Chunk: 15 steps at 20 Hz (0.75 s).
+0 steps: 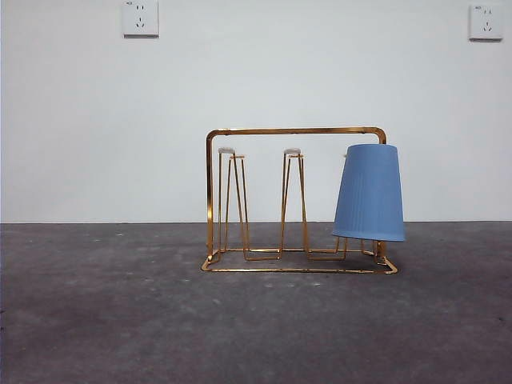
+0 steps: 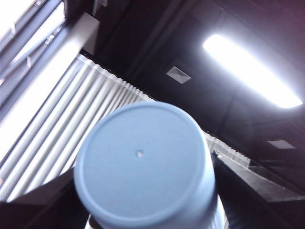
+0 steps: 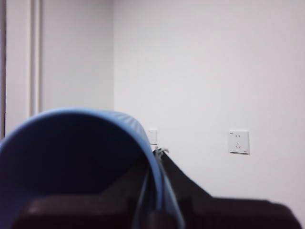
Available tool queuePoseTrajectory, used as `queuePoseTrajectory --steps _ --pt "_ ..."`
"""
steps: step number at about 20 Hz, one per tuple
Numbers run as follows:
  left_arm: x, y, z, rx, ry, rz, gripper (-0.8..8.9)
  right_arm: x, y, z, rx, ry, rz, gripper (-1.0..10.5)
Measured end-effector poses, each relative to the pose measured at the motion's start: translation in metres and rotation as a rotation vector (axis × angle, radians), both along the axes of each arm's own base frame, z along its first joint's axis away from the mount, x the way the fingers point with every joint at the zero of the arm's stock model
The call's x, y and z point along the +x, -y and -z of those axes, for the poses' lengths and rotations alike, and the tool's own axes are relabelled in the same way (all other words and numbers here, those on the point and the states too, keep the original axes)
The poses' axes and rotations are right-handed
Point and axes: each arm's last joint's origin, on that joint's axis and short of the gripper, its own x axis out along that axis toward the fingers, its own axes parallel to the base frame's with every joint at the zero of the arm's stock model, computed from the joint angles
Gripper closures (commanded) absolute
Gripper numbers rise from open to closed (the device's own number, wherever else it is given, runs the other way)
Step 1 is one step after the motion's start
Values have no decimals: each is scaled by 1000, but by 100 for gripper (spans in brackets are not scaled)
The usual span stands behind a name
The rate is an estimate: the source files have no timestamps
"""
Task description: Pick up cup 1,put cup 1 in the cup rack,pick up cup 2,put cup 2 in the cup rack
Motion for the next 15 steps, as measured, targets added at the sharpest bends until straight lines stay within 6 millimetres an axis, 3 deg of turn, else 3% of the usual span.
queuePoseTrajectory --steps 2,12,15 --pt "0 0 0 0 -1 0 828 0 0 0 -2 -1 0 958" --pt "2 1 2 20 8 -31 821 2 -1 8 -72 -65 36 930" --pt "6 1 4 51 15 -56 821 3 -1 12 -101 -104 60 782"
